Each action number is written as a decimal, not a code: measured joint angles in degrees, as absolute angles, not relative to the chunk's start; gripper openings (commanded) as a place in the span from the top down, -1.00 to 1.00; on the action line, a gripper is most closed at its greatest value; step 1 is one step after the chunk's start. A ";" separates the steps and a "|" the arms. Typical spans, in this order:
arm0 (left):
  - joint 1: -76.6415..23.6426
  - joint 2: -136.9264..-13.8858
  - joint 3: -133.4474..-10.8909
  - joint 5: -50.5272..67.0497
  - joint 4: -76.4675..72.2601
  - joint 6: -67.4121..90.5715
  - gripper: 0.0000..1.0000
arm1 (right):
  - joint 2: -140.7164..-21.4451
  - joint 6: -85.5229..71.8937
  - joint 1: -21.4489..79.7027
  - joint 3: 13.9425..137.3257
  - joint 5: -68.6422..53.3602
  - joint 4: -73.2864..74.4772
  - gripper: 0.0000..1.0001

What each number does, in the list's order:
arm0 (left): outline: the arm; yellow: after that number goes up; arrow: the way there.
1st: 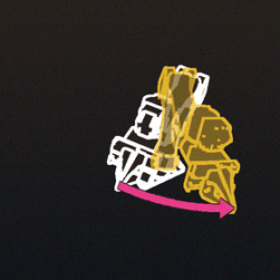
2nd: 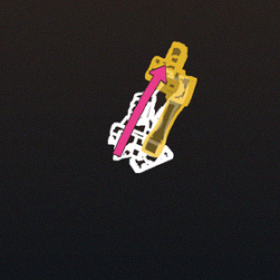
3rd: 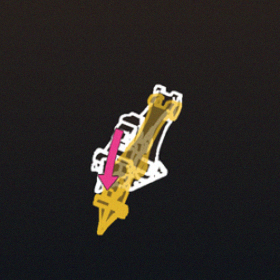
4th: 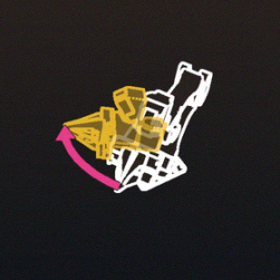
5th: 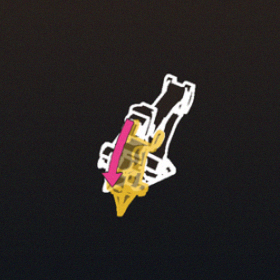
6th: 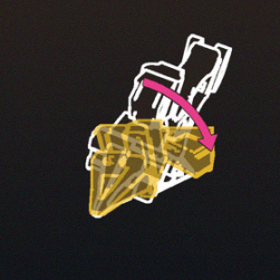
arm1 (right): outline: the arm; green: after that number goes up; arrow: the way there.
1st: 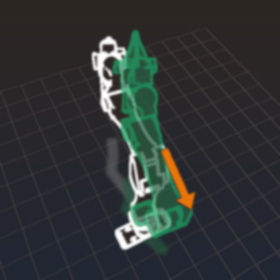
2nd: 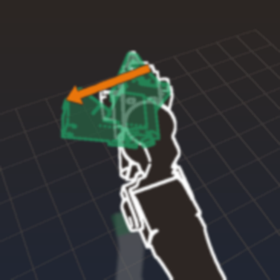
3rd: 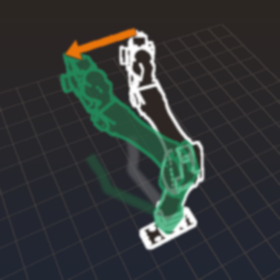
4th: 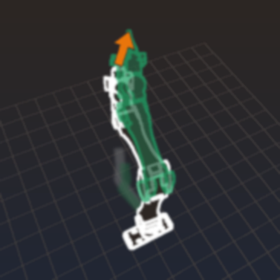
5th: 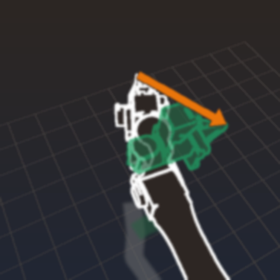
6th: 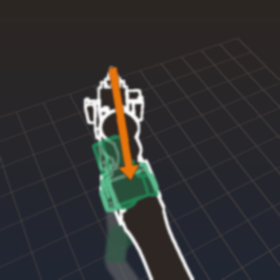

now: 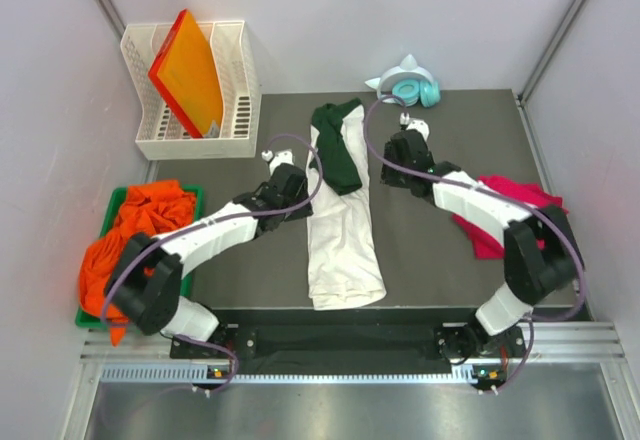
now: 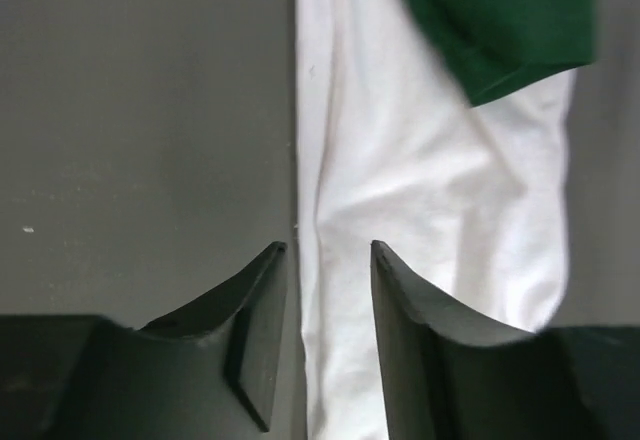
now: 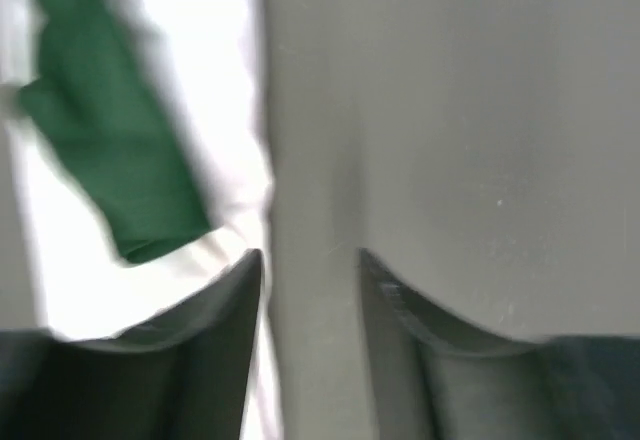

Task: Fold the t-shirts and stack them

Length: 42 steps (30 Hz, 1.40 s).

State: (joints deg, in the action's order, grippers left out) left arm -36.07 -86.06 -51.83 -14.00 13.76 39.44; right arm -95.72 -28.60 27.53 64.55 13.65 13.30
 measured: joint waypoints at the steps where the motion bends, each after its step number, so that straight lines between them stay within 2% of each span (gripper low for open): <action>1: -36.34 -83.90 -51.66 -14.06 13.67 39.35 0.10 | -92.77 -28.67 28.60 63.33 14.13 12.95 -0.03; 7: -42.83 -74.04 -45.47 -16.14 12.71 42.00 0.21 | -78.91 -30.15 39.99 50.78 15.59 11.27 -0.07; 16: -58.59 -71.44 -33.17 -21.34 16.14 53.91 0.19 | -73.67 -36.29 53.10 34.35 16.58 13.74 -0.06; 24: -65.65 -69.87 -32.51 -27.46 18.57 62.13 0.10 | -71.55 -40.82 58.26 32.97 18.22 14.20 -0.06; 36: -69.25 -69.60 -32.53 -31.38 21.71 67.72 0.09 | -68.64 -46.09 62.81 28.05 19.49 14.85 -0.04; 42: -69.43 -69.65 -32.53 -31.35 21.74 69.10 0.10 | -69.84 -46.83 62.94 27.46 19.94 12.53 0.08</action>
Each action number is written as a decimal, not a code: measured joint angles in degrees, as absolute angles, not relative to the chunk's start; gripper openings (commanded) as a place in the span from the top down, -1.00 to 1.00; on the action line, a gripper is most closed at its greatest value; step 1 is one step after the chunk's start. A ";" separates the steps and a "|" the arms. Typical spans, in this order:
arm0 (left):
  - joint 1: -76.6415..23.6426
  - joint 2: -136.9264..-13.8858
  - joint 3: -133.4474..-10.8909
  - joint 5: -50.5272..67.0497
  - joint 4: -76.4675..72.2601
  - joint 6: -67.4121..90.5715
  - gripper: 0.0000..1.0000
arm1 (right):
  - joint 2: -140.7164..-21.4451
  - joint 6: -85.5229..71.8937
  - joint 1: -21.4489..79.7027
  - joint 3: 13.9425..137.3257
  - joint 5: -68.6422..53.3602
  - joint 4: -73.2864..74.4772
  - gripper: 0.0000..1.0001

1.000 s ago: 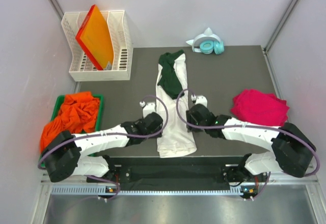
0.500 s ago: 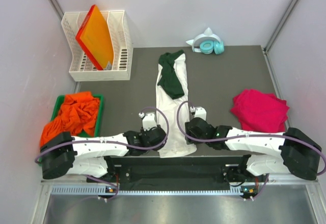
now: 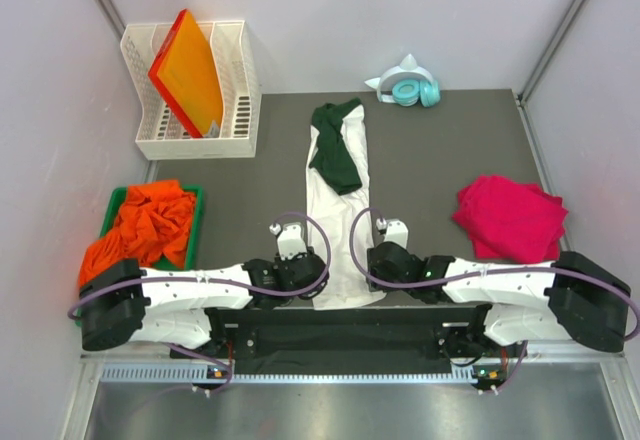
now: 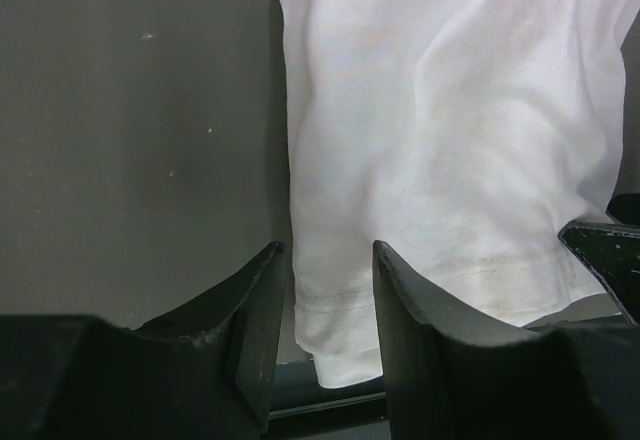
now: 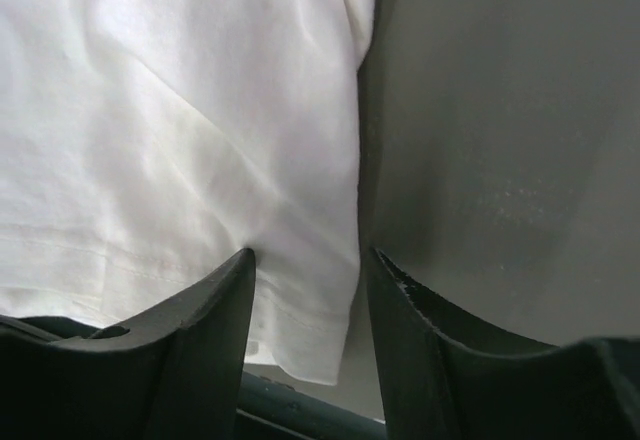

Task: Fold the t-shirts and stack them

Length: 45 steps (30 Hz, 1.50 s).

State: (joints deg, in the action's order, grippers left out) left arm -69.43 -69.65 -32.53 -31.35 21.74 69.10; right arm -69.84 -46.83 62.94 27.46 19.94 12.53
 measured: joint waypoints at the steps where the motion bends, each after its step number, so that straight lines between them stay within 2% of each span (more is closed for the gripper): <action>1: -69.43 -69.67 -32.53 -31.35 21.74 69.14 0.09 | -70.28 -46.87 62.96 27.46 19.99 11.62 0.10; 4: -69.43 -69.67 -32.53 -31.33 21.74 69.41 0.10 | -71.07 -47.20 63.00 27.46 20.05 10.02 0.23; 24: -71.31 -71.42 -30.35 -28.21 22.98 75.83 0.10 | -69.58 -50.43 66.02 26.63 19.84 10.76 0.08; 35: -73.30 -78.17 -34.37 -25.58 18.00 75.75 0.23 | -67.88 -51.51 66.65 26.63 19.68 14.44 0.11; 36: -73.56 -78.28 -34.39 -25.34 17.80 75.79 0.36 | -67.79 -51.59 66.65 26.63 19.68 14.66 0.16; 38: -73.87 -78.28 -34.39 -24.97 17.74 76.14 0.59 | -67.66 -51.68 66.65 26.63 19.68 15.05 0.38; 39: -74.02 -78.35 -34.37 -24.71 17.85 76.29 1.00 | -67.64 -51.72 66.65 26.61 19.66 15.35 0.51; 40: -74.15 -78.39 -34.37 -24.60 17.91 76.66 1.00 | -67.64 -51.79 66.67 26.57 19.62 15.70 0.82; 41: -74.30 -78.50 -34.35 -24.29 18.11 76.64 1.00 | -67.61 -51.90 66.72 26.52 19.49 15.97 0.93; 42: -74.46 -78.52 -34.37 -24.16 18.04 76.77 1.00 | -67.61 -52.29 66.74 26.35 19.42 16.01 1.00; 45: -74.81 -78.52 -34.35 -24.34 18.15 77.06 1.00 | -67.61 -52.60 66.81 26.24 19.35 16.32 1.00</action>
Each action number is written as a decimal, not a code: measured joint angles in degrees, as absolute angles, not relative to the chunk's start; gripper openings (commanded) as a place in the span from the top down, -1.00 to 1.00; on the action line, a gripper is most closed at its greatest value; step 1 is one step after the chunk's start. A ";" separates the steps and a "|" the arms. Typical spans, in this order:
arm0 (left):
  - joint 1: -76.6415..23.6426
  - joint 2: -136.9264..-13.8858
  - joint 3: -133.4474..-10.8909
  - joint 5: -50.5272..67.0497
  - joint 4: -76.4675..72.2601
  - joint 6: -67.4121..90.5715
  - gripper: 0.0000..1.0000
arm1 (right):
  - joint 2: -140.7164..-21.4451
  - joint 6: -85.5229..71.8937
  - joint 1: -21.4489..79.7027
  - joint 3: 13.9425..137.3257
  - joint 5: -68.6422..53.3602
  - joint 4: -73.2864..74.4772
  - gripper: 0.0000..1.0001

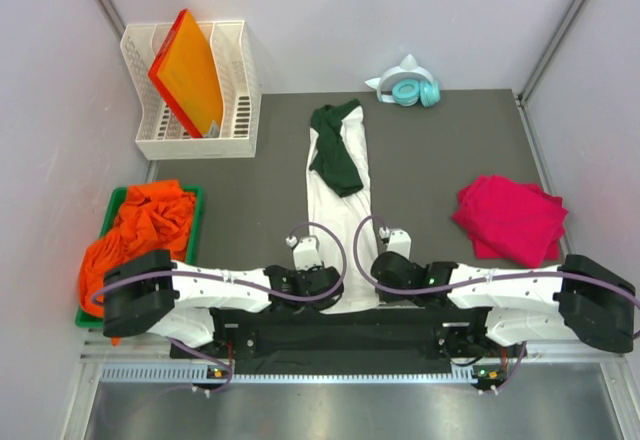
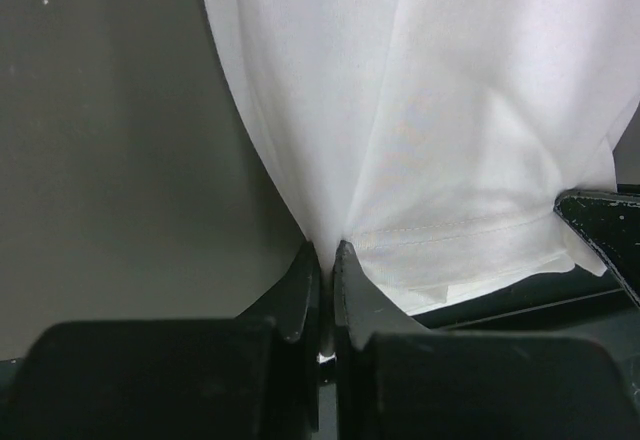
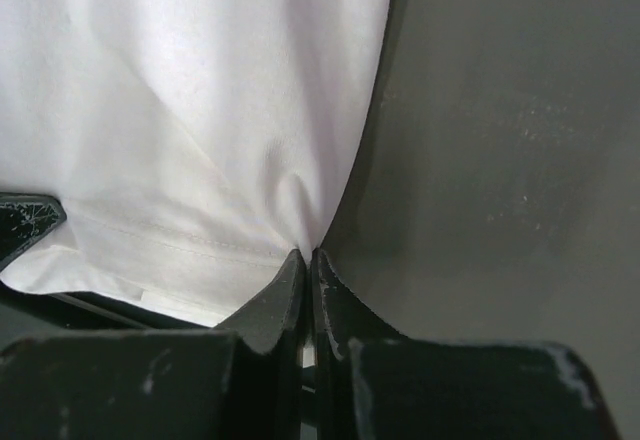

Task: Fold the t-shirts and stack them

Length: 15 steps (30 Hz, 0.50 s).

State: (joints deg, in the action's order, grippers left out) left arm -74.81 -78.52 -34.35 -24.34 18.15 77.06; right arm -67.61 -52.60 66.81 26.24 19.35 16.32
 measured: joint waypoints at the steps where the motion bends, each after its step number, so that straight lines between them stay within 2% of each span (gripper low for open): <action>1: -74.89 -78.52 -34.37 -24.49 18.20 77.12 1.00 | -67.61 -52.64 66.81 26.24 19.38 16.34 1.00; 9: -76.55 -77.95 -37.63 -27.03 24.91 77.03 1.00 | -66.46 -51.99 67.02 27.11 19.62 19.09 1.00; 15: -76.82 -75.18 -45.04 -33.65 32.82 73.52 1.00 | -66.65 -48.10 67.02 34.48 22.02 23.49 1.00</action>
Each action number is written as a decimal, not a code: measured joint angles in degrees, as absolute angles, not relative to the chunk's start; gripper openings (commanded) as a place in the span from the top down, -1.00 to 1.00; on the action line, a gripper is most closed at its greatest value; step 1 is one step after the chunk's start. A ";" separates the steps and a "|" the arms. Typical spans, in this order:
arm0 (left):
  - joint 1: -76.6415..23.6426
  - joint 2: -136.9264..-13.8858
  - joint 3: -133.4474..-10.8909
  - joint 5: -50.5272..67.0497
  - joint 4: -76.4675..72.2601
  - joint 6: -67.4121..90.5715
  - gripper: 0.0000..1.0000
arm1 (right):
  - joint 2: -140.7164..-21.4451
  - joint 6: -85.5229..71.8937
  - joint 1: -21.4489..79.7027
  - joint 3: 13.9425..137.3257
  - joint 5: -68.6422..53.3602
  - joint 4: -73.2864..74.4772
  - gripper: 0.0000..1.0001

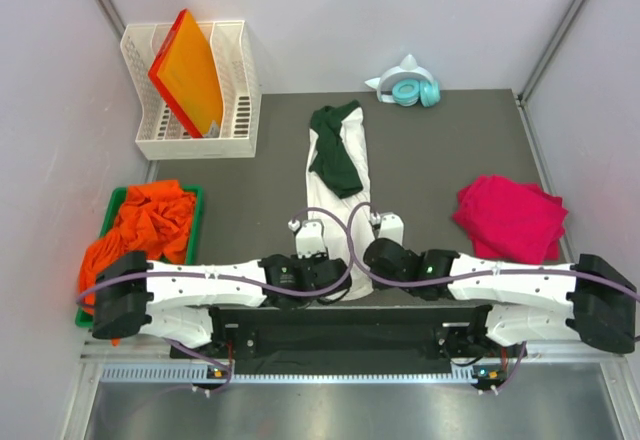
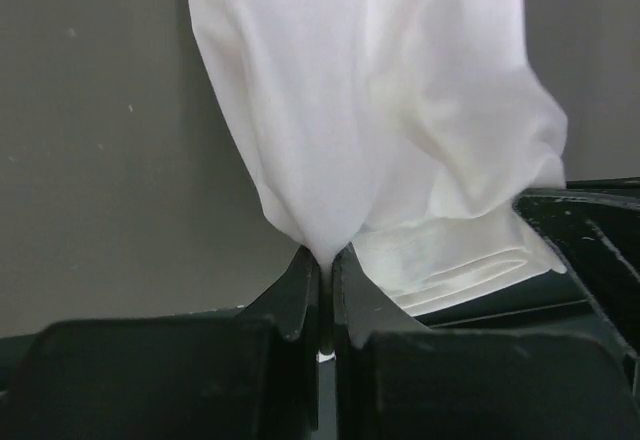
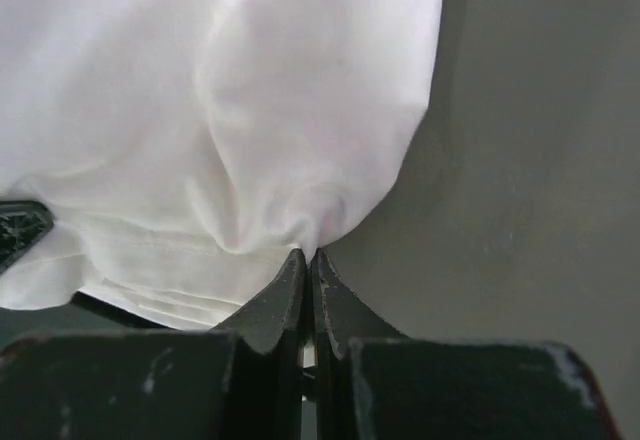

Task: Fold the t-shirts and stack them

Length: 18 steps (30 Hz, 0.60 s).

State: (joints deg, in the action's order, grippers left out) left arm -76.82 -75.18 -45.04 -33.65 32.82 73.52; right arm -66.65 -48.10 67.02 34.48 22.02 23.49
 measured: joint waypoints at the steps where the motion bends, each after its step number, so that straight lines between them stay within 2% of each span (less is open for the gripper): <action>1: -76.79 -74.98 -46.19 -34.76 33.85 72.93 1.00 | -66.87 -47.48 67.02 35.90 22.70 23.81 1.00; 8: -74.72 -74.50 -51.24 -40.91 37.63 68.12 1.00 | -69.06 -43.03 65.76 42.83 26.17 25.32 1.00; 18: -58.37 -73.03 -51.59 -38.09 29.85 56.31 1.00 | -73.12 -37.15 52.42 51.35 24.97 23.46 1.00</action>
